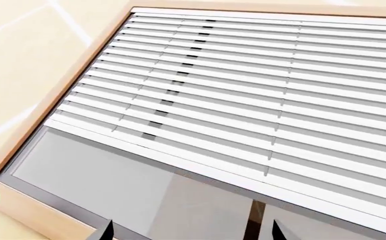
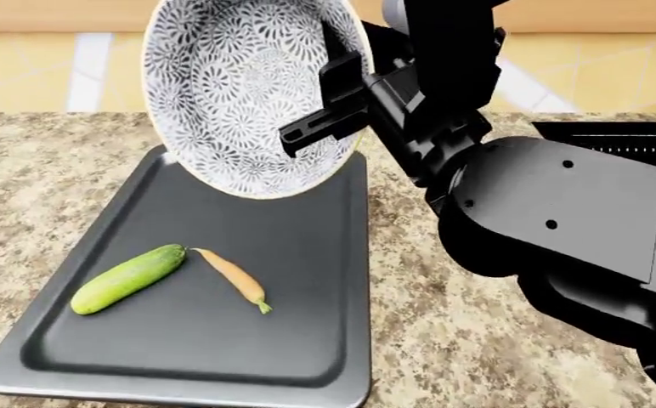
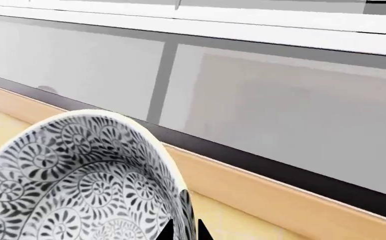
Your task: Place the two vegetables and bowl onto the tray for setting up a vegetable dip station.
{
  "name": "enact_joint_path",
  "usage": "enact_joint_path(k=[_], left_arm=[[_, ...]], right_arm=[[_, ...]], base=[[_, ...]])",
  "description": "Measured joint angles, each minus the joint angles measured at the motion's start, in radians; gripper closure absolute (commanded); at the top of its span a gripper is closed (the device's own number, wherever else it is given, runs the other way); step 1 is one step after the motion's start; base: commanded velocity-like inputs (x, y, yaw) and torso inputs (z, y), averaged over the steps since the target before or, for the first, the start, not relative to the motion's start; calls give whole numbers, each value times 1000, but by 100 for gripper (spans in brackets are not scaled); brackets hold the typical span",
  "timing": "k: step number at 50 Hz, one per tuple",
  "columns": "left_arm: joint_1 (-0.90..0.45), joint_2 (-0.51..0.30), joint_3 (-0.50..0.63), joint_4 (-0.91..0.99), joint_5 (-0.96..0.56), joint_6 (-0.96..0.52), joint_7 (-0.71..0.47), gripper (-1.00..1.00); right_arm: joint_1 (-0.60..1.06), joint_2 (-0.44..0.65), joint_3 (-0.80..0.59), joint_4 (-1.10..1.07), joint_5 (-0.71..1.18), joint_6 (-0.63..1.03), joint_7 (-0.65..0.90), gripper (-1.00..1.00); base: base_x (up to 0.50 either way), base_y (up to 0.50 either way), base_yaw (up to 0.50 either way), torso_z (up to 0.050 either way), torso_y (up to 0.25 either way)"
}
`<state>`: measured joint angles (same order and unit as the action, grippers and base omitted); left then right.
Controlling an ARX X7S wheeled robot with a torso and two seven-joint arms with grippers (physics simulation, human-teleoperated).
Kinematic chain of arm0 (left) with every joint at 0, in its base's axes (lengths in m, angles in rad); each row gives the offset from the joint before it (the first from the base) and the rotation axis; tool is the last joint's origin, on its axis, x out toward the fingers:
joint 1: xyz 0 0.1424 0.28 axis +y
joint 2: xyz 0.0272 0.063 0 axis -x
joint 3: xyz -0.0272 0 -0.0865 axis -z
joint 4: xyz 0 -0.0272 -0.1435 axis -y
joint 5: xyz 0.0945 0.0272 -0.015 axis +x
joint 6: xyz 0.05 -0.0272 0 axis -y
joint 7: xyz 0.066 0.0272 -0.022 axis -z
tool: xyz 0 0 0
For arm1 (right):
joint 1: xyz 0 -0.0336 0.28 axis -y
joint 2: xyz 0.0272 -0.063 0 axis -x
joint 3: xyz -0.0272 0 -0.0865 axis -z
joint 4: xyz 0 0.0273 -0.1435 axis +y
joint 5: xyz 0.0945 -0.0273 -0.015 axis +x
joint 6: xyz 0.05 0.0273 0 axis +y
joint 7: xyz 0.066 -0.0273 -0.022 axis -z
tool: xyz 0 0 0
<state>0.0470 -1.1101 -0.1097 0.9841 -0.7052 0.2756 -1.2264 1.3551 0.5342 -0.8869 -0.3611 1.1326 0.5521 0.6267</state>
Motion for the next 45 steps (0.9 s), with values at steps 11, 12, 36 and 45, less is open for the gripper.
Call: enact_joint_path(k=[11, 12, 36, 45], left_arm=[[3, 0, -3, -1, -1, 3, 1, -100], [3, 0, -2, -1, -1, 3, 1, -100], [-19, -1, 19, -1, 1, -8, 2, -100], [-25, -2, 23, -2, 0, -9, 2, -100]], right_arm=[[45, -100, 77, 152, 168, -2, 11, 100], [49, -111, 83, 171, 180, -3, 14, 100], [74, -332, 186, 564, 441, -12, 125, 100], [108, -379, 188, 676, 499, 19, 157, 100]], base=[[0, 0, 0, 0, 1], [0, 0, 0, 0, 0], [0, 0, 0, 0, 0], [0, 0, 0, 0, 0]])
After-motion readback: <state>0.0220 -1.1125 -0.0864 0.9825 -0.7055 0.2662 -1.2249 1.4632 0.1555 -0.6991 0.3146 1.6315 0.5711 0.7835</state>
